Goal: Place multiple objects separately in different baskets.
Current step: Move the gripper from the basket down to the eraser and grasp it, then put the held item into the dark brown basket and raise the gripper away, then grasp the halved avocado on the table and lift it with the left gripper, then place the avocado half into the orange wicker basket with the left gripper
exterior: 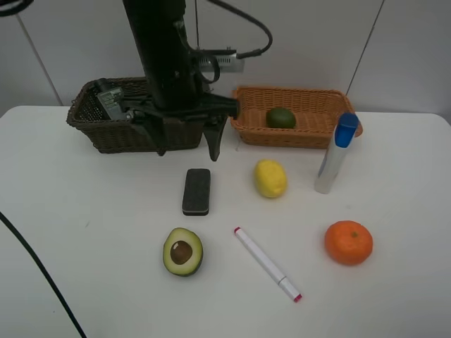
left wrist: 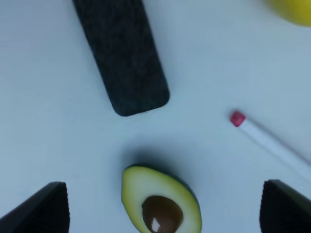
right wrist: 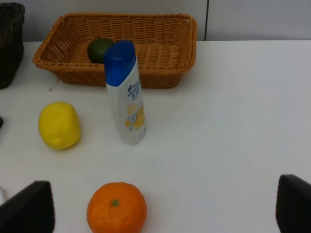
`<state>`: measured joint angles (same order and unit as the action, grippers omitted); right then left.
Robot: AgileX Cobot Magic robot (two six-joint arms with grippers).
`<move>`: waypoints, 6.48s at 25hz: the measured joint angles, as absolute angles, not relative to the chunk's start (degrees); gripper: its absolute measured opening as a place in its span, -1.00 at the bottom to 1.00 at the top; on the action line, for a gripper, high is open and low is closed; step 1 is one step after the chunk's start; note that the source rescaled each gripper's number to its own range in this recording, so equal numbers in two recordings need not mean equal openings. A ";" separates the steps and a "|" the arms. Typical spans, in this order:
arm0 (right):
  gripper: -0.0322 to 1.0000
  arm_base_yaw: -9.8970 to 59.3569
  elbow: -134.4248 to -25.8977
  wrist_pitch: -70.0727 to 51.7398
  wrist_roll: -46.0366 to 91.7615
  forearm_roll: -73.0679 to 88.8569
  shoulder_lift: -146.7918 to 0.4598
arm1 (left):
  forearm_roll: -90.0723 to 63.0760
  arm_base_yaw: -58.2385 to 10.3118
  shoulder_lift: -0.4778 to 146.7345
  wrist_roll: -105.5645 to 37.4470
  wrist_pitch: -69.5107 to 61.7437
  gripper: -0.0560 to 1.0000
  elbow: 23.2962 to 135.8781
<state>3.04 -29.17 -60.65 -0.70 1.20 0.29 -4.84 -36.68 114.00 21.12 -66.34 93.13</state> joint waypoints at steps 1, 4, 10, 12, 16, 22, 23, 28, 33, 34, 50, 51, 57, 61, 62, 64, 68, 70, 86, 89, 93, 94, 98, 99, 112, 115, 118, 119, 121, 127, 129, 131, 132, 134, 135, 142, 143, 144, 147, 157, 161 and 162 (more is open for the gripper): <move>1.00 3.04 -29.17 -60.65 -0.70 1.20 0.29 | -4.29 -36.68 114.81 21.72 -64.65 1.00 92.49; 1.00 3.04 -29.17 -60.65 -0.70 1.20 0.29 | -2.94 -36.68 117.49 22.80 -60.43 1.00 91.59; 1.00 3.04 -29.17 -60.65 -0.70 1.20 0.29 | -2.49 -36.68 125.05 23.73 -58.84 1.00 91.49; 1.00 3.04 -29.17 -60.65 -0.70 1.20 0.29 | -2.49 -36.68 127.09 23.78 -58.23 1.00 91.49; 1.00 3.04 -29.17 -60.65 -0.70 1.20 0.29 | -1.92 -36.68 130.34 23.78 -55.16 1.00 91.49; 1.00 3.04 -29.17 -60.65 -0.70 1.20 0.29 | 0.00 -36.68 131.81 23.78 -51.83 0.86 91.49; 1.00 3.04 -29.17 -60.65 -0.70 1.20 0.29 | 0.00 -36.68 131.81 23.78 -51.71 0.65 91.49; 1.00 3.04 -29.17 -60.65 -0.70 1.20 0.29 | 0.00 -36.68 131.81 23.78 -51.70 -0.28 91.49; 1.00 3.04 -29.17 -60.65 -0.70 1.20 0.29 | -2.50 -36.68 130.82 20.71 -54.25 -0.28 91.49; 1.00 3.04 -29.17 -60.65 -0.70 1.20 0.29 | -3.74 -36.68 129.65 19.59 -54.90 -0.28 91.49; 1.00 3.04 -29.17 -60.65 -0.70 1.20 0.29 | 0.35 -22.80 114.07 11.89 -34.42 -0.28 95.37; 1.00 3.04 -29.17 -60.65 -0.70 1.20 0.29 | 0.42 -21.30 114.91 11.89 -32.82 -0.28 95.37; 1.00 3.04 -29.17 -60.65 -0.70 1.20 0.29 | 0.74 -17.36 119.41 11.89 -28.10 0.12 95.37; 1.00 3.04 -29.17 -60.65 -0.70 1.20 0.29 | 0.69 -17.24 119.75 11.89 -28.42 0.90 95.37; 1.00 3.04 -29.17 -60.65 -0.70 1.20 0.29 | 0.51 -17.24 119.75 11.89 -28.84 0.95 95.49; 1.00 3.04 -29.17 -60.65 -0.70 1.20 0.29 | 0.00 -17.24 119.34 11.87 -31.29 0.99 95.75; 1.00 3.04 -29.17 -60.65 -0.70 1.20 0.29 | -2.06 -17.29 117.84 11.82 -41.96 0.99 98.43; 1.00 3.04 -29.17 -60.65 -0.70 1.20 0.29 | -4.62 -17.49 116.88 11.80 -50.12 0.99 100.53; 1.00 3.04 -29.17 -60.65 -0.70 1.20 0.29 | -10.79 -34.86 104.47 17.74 -68.58 0.99 82.54; 1.00 3.04 -29.17 -60.65 -0.70 1.20 0.29 | -10.79 -40.22 102.74 21.45 -68.58 0.99 77.59; 1.00 3.04 -29.17 -60.65 -0.70 1.20 0.29 | -10.33 -45.30 103.95 25.06 -67.66 0.99 74.22; 1.00 3.04 -29.17 -60.65 -0.70 1.20 0.29 | -9.93 -45.85 104.65 25.30 -67.07 0.99 74.09; 1.00 3.04 -29.17 -60.65 -0.70 1.20 0.29 | -6.56 -46.01 109.16 25.47 -64.00 0.99 73.97; 1.00 3.04 -29.17 -60.65 -0.70 1.20 0.29 | -5.55 -46.01 110.44 25.47 -63.36 0.99 73.97; 1.00 3.04 -29.17 -60.65 -0.70 1.20 0.29 | -5.54 -46.01 116.88 25.47 -56.56 0.99 73.91; 1.00 3.04 -29.17 -60.65 -0.70 1.20 0.29 | -5.75 -46.01 118.58 25.47 -56.13 0.99 73.91; 1.00 3.04 -29.17 -60.65 -0.70 1.20 0.29 | -5.80 -46.01 120.50 25.47 -55.83 0.99 73.91; 1.00 3.04 -29.17 -60.65 -0.70 1.20 0.29 | -5.80 -46.01 120.86 25.47 -55.81 0.99 73.91; 1.00 3.04 -29.17 -60.65 -0.70 1.20 0.29 | -5.80 -46.01 121.64 25.47 -55.76 0.99 73.91; 1.00 3.04 -29.17 -60.65 -0.70 1.20 0.29 | -5.80 -46.01 124.80 24.58 -55.74 0.99 76.04; 1.00 3.04 -29.17 -60.65 -0.70 1.20 0.29 | -6.01 -46.01 125.89 24.22 -56.20 0.99 77.22; 1.00 3.04 -29.17 -60.65 -0.70 1.20 0.29 | -6.19 -46.01 126.55 24.10 -56.98 0.99 78.31; 1.00 3.04 -29.17 -60.65 -0.70 1.20 0.29 | -6.34 -46.01 126.91 23.97 -57.60 0.99 78.81; 1.00 3.04 -29.17 -60.65 -0.70 1.20 0.29 | -6.68 -46.01 127.52 23.97 -58.77 0.93 79.63; 1.00 3.04 -29.17 -60.65 -0.70 1.20 0.29 | -6.97 -46.01 127.84 23.94 -59.54 0.81 79.98; 1.00 3.04 -29.17 -60.65 -0.70 1.20 0.29 | -6.73 -46.01 128.46 23.83 -63.68 0.39 80.33; 1.00 3.04 -29.17 -60.65 -0.70 1.20 0.29 | -6.41 -46.01 128.46 23.69 -64.13 0.39 80.33; 1.00 3.04 -29.17 -60.65 -0.70 1.20 0.29 | -6.17 -46.01 128.19 23.43 -64.67 0.39 80.33; 1.00 3.04 -29.17 -60.65 -0.70 1.20 0.29 | -5.36 -46.01 125.24 21.91 -67.85 0.39 80.95; 1.00 3.04 -29.17 -60.65 -0.70 1.20 0.29 | 1.19 -46.01 117.75 13.05 -60.32 0.38 101.18; 1.00 3.04 -29.17 -60.65 -0.70 1.20 0.29 | 1.60 -46.01 124.84 8.58 -43.17 0.38 114.47; 1.00 3.04 -29.17 -60.65 -0.70 1.20 0.29 | 2.02 -45.78 126.84 8.18 -39.72 0.38 116.98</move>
